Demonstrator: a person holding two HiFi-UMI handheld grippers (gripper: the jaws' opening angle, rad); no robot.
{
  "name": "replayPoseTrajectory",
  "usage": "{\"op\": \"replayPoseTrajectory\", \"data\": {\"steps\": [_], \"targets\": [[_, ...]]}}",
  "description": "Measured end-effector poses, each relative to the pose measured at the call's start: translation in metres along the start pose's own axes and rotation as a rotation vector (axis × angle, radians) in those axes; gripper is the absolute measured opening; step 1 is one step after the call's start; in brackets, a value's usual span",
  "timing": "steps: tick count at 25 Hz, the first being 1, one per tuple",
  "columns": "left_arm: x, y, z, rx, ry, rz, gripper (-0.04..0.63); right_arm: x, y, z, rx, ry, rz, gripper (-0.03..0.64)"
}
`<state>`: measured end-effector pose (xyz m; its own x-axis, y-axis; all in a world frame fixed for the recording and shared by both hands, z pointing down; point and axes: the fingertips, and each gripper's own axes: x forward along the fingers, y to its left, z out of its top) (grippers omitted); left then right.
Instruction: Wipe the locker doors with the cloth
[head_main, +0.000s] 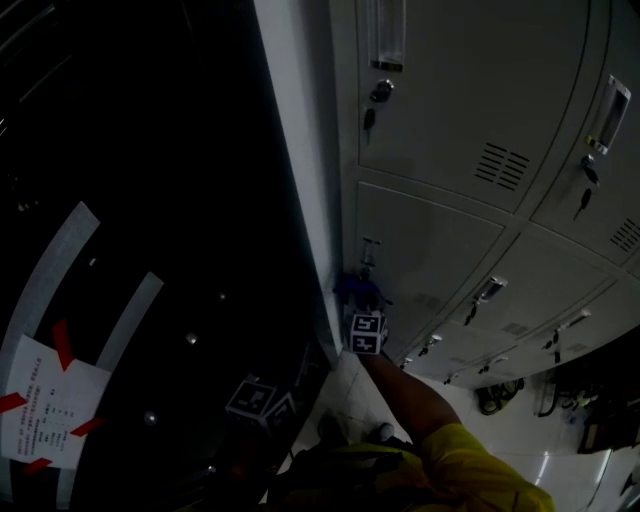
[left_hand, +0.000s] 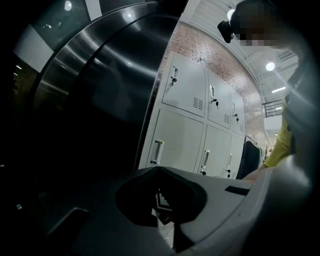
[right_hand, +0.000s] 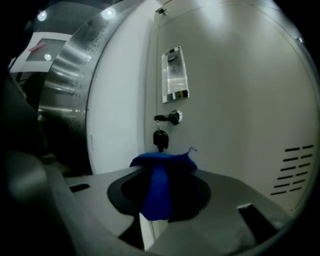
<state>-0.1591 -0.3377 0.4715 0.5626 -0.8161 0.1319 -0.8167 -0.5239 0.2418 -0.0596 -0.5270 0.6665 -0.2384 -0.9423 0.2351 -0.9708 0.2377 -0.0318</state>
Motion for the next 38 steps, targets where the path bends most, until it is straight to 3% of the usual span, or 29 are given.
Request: {"op": "replayPoseTrajectory", "data": {"steps": [6,13,17,20,23,28,31,33,38], "targets": [[0.019,-0.006,-0.005,0.013,0.001,-0.018,0.000,-0.038,-0.040,0.010,-0.063,-0.048,0.013,0.092],[0.107,-0.015,-0.031,0.031,0.009,-0.043,0.000,-0.113,-0.150,0.001,-0.046,-0.094,-0.136,0.092],[0.152,-0.027,-0.064,-0.002,0.059,-0.063,0.000,-0.131,-0.176,-0.006,-0.028,-0.087,-0.184,0.092],[0.166,-0.025,-0.076,0.012,0.078,-0.039,0.000,-0.130,-0.177,-0.007,0.019,-0.080,-0.203,0.092],[0.154,-0.018,-0.065,0.029,0.068,-0.004,0.000,-0.144,-0.164,0.014,0.063,-0.098,-0.149,0.092],[0.108,-0.034,-0.013,0.057,0.001,-0.039,0.000,-0.225,-0.127,0.128,0.082,-0.251,-0.060,0.094],[0.063,-0.056,0.030,0.093,-0.081,-0.054,0.000,-0.280,-0.099,0.185,0.041,-0.357,0.016,0.095],[0.044,-0.065,0.041,0.117,-0.094,-0.062,0.000,-0.292,-0.085,0.193,0.032,-0.364,0.069,0.097],[0.031,-0.062,0.038,0.159,-0.098,-0.059,0.000,-0.297,-0.077,0.195,0.059,-0.362,0.075,0.097]]}}
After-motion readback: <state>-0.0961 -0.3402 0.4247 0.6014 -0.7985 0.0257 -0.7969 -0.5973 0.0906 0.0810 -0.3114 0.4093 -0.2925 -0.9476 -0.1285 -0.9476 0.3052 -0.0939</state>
